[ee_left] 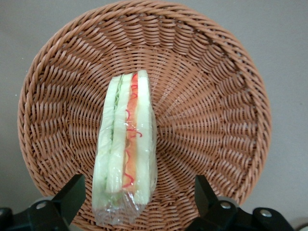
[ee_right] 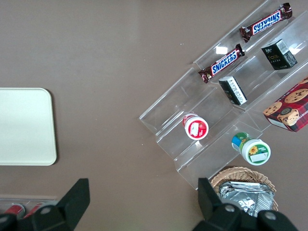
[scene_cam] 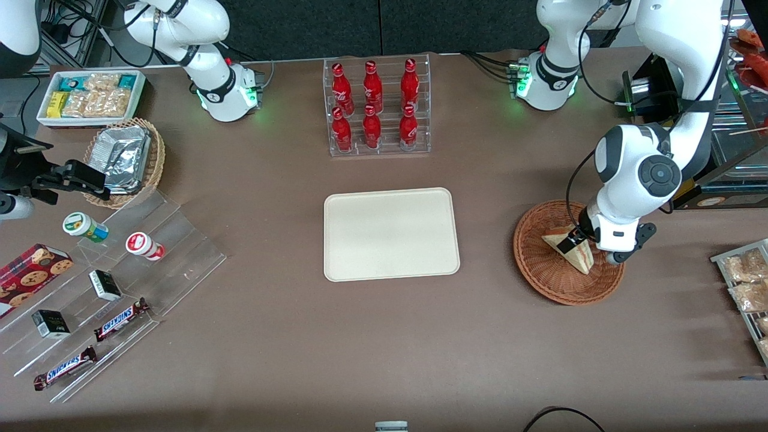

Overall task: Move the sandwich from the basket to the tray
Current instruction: 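Close the left gripper on the sandwich and lift it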

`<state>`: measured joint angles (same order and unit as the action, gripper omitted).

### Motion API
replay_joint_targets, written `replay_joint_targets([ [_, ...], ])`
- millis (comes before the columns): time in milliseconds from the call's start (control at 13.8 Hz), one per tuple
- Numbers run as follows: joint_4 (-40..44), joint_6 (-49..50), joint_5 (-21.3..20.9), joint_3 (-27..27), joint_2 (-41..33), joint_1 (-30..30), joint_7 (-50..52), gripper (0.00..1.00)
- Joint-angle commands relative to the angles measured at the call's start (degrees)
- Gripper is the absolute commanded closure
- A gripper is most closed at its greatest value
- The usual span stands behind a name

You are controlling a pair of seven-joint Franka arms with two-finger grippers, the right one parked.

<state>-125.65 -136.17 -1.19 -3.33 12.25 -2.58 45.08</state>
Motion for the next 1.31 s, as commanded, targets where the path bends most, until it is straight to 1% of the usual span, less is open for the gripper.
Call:
replay_joint_targets([
  [0,-0.11,-0.77,-1.10,0.07,1.20,0.20,1.23,0.00],
  [218,-0.47,-0.68,-1.10,0.07,2.25,0.29,1.23,0.01],
  [290,-0.47,-0.68,-1.10,0.07,2.43,0.29,1.41,0.07],
  [363,-0.47,-0.68,-1.01,0.07,2.60,0.29,1.58,0.26],
  [508,-0.47,-0.33,-1.01,0.16,3.13,0.38,1.59,0.79],
  [581,-0.47,0.11,-1.01,0.25,2.96,0.38,1.50,1.00],
  [726,0.49,2.56,-1.10,0.43,2.61,0.99,1.24,1.00],
  [798,2.24,4.31,-1.10,0.51,2.61,0.82,1.15,1.00],
  [1016,6.81,10.98,-3.46,0.16,1.99,0.47,0.71,1.00],
  [1089,9.18,14.05,-3.65,-0.01,1.90,-0.40,1.05,1.00],
  [1234,12.70,18.90,-3.65,-0.01,2.08,-4.17,1.58,1.00],
])
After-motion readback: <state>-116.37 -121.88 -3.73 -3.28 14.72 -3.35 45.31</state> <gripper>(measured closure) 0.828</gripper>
